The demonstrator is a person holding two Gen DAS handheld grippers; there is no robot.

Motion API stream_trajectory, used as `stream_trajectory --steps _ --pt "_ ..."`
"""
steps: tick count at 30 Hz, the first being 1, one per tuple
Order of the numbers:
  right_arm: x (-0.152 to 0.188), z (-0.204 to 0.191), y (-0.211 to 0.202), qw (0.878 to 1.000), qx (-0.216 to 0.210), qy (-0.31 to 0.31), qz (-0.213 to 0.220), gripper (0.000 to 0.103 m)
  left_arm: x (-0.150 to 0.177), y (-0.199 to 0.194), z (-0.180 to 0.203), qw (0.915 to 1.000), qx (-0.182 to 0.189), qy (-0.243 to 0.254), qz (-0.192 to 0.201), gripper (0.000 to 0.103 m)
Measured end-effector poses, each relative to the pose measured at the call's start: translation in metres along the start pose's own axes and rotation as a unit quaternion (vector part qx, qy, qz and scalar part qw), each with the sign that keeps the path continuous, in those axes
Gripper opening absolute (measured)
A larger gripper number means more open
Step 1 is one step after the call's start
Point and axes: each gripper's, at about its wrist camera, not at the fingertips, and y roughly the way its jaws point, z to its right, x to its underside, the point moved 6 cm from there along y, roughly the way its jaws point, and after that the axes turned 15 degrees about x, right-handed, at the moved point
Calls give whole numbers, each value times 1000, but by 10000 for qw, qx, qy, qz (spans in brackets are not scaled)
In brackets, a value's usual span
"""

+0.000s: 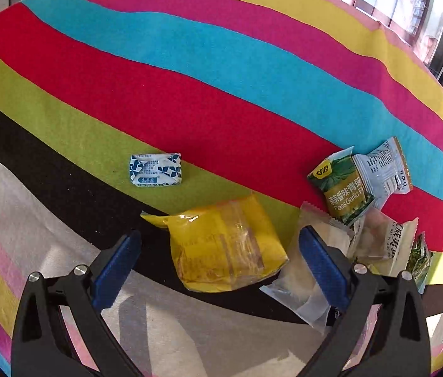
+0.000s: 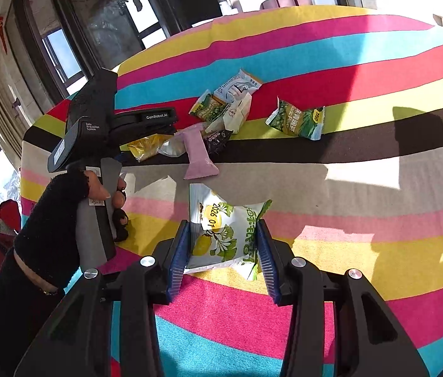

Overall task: Organize snacks
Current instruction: 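Grasp the green-and-white printed packet with the right gripper while the left grasps the yellow bread bag, then carry both packets over the white box and open both grippers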

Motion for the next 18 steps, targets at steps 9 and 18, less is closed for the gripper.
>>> stream_trajectory --steps 9,18 --pt "0 3 -2 9999 -99 134 30 42 39 -45 -7 9960 861 244 30 55" --pt "0 3 -1 9998 -106 150 24 42 106 -124 -33 9884 1475 278 220 55"
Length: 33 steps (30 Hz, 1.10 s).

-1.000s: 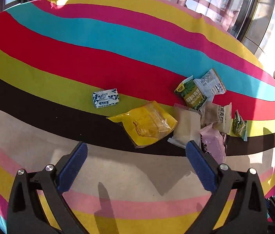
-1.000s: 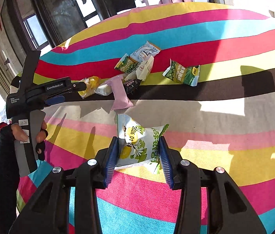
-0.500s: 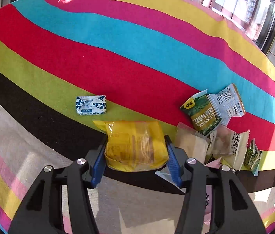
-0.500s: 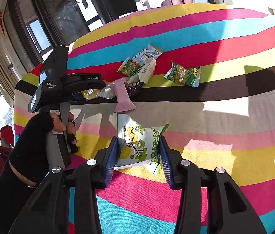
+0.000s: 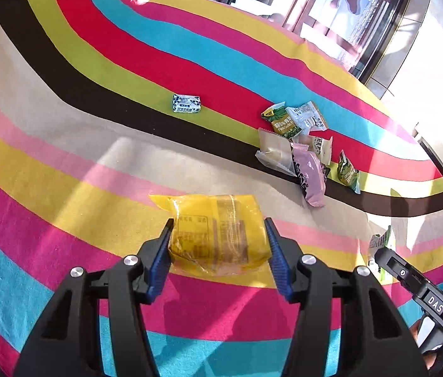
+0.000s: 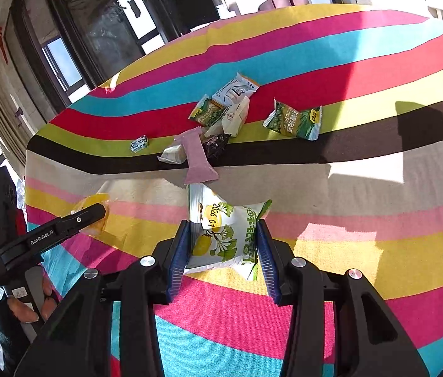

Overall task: Organize snacks
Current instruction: 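Carry both packets over the white box and open both grippers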

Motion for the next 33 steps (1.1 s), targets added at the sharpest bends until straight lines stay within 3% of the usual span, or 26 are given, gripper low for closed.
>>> stream_trajectory --steps 7,13,20,26,33 --pt "1 -3 5 9999 96 -77 -120 42 12 -26 -7 9998 152 -48 89 55" --pt "8 -15 1 9983 281 -479 -176 42 22 -43 -1 9998 -2 170 139 55" --pt "40 -54 -29 9969 -212 -737 -182 42 42 -78 2 9966 -401 694 193 55" --pt "62 -103 -49 9916 -670 -1079 -241 42 60 -108 -15 9971 -446 574 231 55" --pt "91 -172 -72 9771 -1118 -1799 -196 42 81 -148 -40 9961 -650 463 379 55"
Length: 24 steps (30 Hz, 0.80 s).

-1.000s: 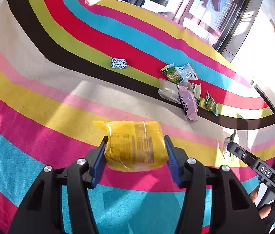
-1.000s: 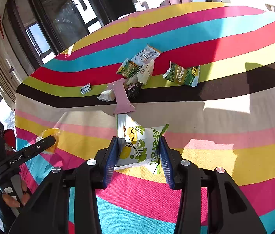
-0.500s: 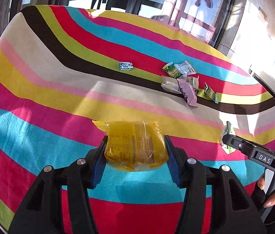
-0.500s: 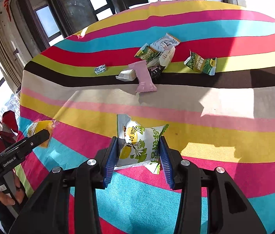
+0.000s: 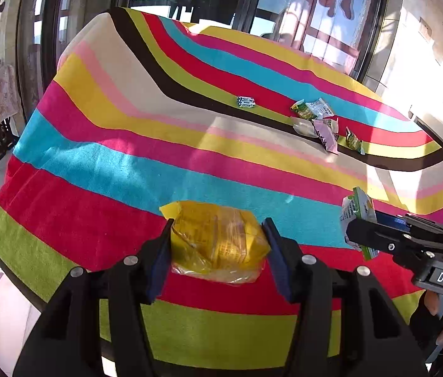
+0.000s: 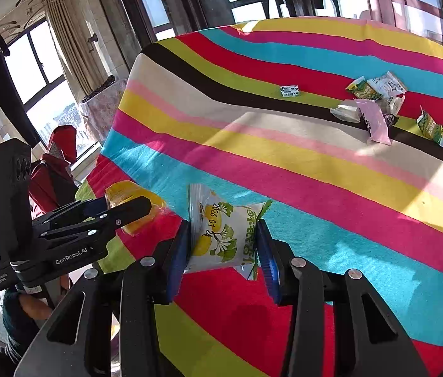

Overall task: Organize snacks
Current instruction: 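Carry both packets over the white box and open both grippers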

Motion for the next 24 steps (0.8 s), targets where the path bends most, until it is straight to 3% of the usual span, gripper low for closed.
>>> stream_trajectory --steps 7,13,15,18,19,23,24 --pt "7 -64 -5 9971 -266 -707 93 42 26 -56 -41 9986 -142 -320 401 54" --pt "12 -93 -3 9948 -380 -947 42 42 40 -85 -62 9969 -141 -466 611 48" --pt "15 -101 -2 9930 -319 -1134 78 42 42 -83 -62 9981 -49 -372 482 54" --pt "17 -104 1 9926 -297 -1178 56 42 38 -67 -59 9993 -277 -51 256 93" --pt "18 -103 2 9928 -292 -1162 33 42 35 -63 -58 9992 -323 55 225 97" --pt "18 -91 2 9940 -192 -1073 5 42 28 -40 -64 9993 -359 93 21 98" --pt "17 -87 2 9944 -167 -1045 2 42 27 -36 -63 9989 -413 211 36 89"
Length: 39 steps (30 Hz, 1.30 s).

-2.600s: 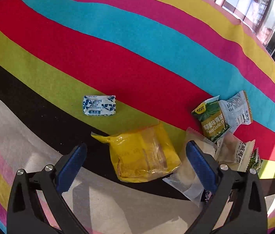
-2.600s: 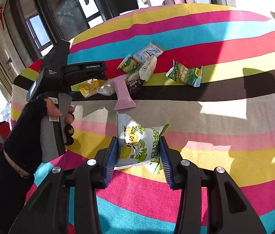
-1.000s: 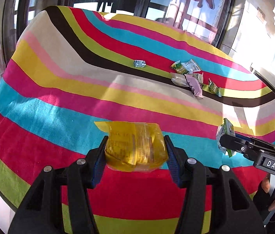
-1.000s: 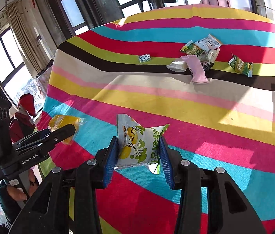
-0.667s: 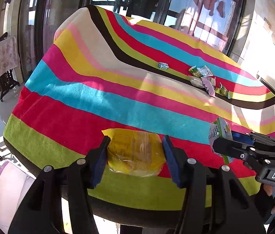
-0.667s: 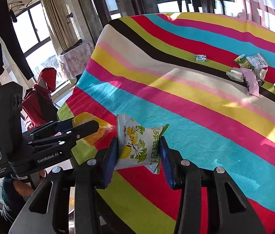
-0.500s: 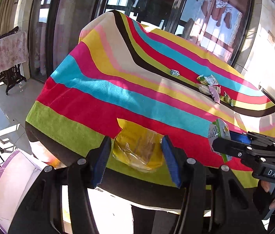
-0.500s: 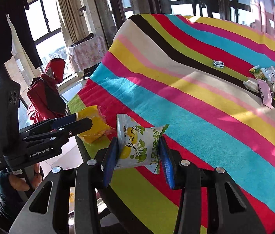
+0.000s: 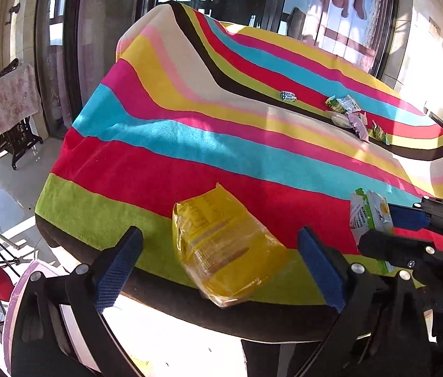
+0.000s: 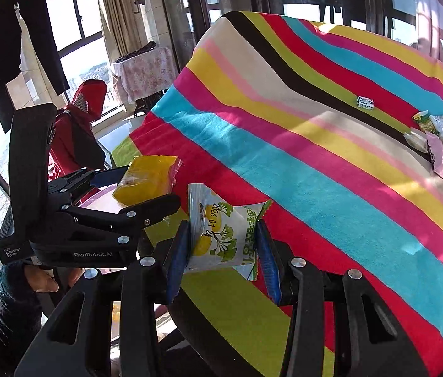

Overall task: Organize snacks
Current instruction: 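Carry both packets over the white box and open both grippers, then move both open grippers back over the snack pile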

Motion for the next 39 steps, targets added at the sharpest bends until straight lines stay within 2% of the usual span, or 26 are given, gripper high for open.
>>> stream_trajectory --steps 1,2,3,5,6,11,16,17,19,20,21,25,28,30,34,37,39 --pt "0 3 0 10000 23 19 -8 42 -1 1 1 9999 -101 109 -1 64" --pt "0 4 0 10000 31 37 -21 42 -1 0 0 9999 -101 99 -3 60" --pt "0 5 0 10000 21 48 -32 42 0 -5 0 10000 39 -35 65 60" --pt "2 1 -2 10000 -57 12 -42 42 6 -21 -5 9989 257 -321 245 59" --pt "4 -5 -3 9999 -133 -55 -55 42 11 -30 -9 9987 197 -377 281 59" --pt "19 -66 -5 9941 -767 -739 -191 42 49 -74 -37 9972 -233 -703 124 60" --pt "50 -145 -4 9731 -1455 -1726 -463 44 99 -110 -76 9881 -769 -1323 -171 62" --pt "58 -158 -3 9675 -1565 -1910 -551 49 109 -112 -84 9854 -853 -1446 -275 64" --pt "68 -174 2 9612 -1647 -2114 -655 60 125 -114 -99 9776 -1163 -1680 -504 79" --pt "71 -177 3 9599 -1684 -2123 -719 64 128 -115 -105 9730 -1376 -1768 -559 83" --pt "71 -177 3 9599 -1714 -2088 -751 64 128 -117 -109 9697 -1528 -1822 -558 87" --pt "56 -150 -9 9694 -1532 -1853 -490 66 107 -114 -102 9716 -1577 -1739 -285 101" --pt "44 -109 -26 9791 -1320 -1528 -235 74 78 -94 -78 9789 -1471 -1400 -205 101" --pt "39 -78 -36 9845 -1166 -1304 -119 79 58 -75 -54 9869 -1170 -1091 -204 101" --pt "34 -29 -53 9896 -954 -1071 -110 80 5 -28 4 9972 -410 -600 -198 101" --pt "23 8 -73 9945 -323 -984 -173 80 -32 -2 60 9988 21 -157 -460 101" --pt "18 34 -98 9938 312 -1059 100 87 -45 -5 95 9982 69 319 -506 101"
